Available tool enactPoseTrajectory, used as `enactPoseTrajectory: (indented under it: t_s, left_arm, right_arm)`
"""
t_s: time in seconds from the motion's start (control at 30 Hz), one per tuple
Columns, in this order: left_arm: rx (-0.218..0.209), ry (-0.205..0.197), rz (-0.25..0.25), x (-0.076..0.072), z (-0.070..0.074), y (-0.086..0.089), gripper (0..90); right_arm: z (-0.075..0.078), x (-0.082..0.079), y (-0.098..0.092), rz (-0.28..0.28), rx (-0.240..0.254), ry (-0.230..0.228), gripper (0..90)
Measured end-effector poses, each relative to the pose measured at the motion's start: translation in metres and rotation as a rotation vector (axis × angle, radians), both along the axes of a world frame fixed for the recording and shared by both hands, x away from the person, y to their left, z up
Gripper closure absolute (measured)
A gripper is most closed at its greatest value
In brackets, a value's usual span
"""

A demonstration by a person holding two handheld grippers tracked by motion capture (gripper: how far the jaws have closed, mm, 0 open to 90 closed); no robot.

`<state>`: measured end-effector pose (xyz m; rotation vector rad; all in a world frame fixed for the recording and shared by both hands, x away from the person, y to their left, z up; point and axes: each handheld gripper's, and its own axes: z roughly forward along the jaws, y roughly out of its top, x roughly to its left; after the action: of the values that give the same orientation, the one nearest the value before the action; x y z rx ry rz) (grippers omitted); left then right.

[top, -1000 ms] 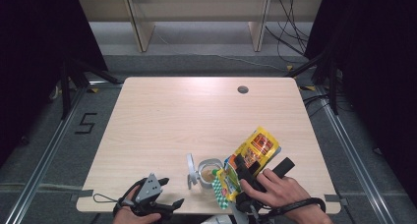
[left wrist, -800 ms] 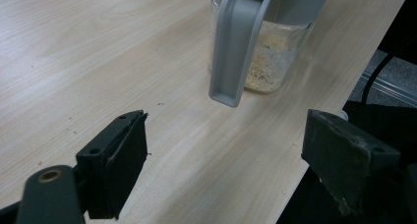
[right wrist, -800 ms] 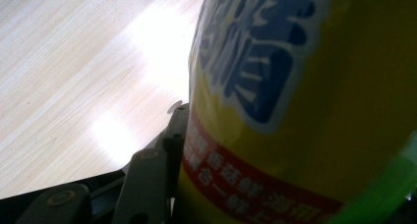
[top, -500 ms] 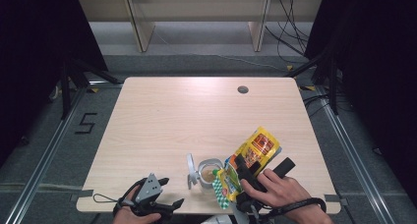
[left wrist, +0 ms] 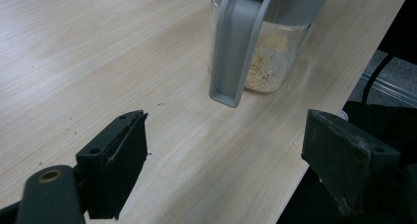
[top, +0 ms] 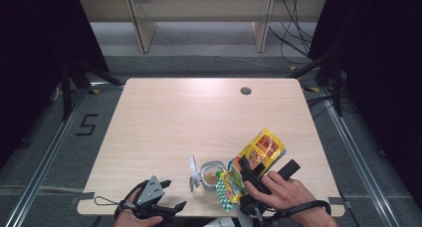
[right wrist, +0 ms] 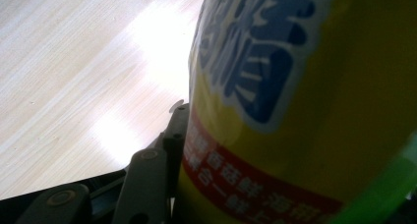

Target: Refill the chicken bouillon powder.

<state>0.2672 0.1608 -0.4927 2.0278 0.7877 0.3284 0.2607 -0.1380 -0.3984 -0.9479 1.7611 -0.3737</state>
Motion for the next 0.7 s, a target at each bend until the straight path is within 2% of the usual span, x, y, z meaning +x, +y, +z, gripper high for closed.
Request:
enactPoseTrajectory:
  t_s: [0.7]
  left_arm:
    - [-0.001, 0.003, -0.001, 0.0001, -0.0002, 0.0, 16.6]
  right_arm:
    - [0.0012, 0.0001, -0.0008, -0.006, 0.003, -0.002, 59.4]
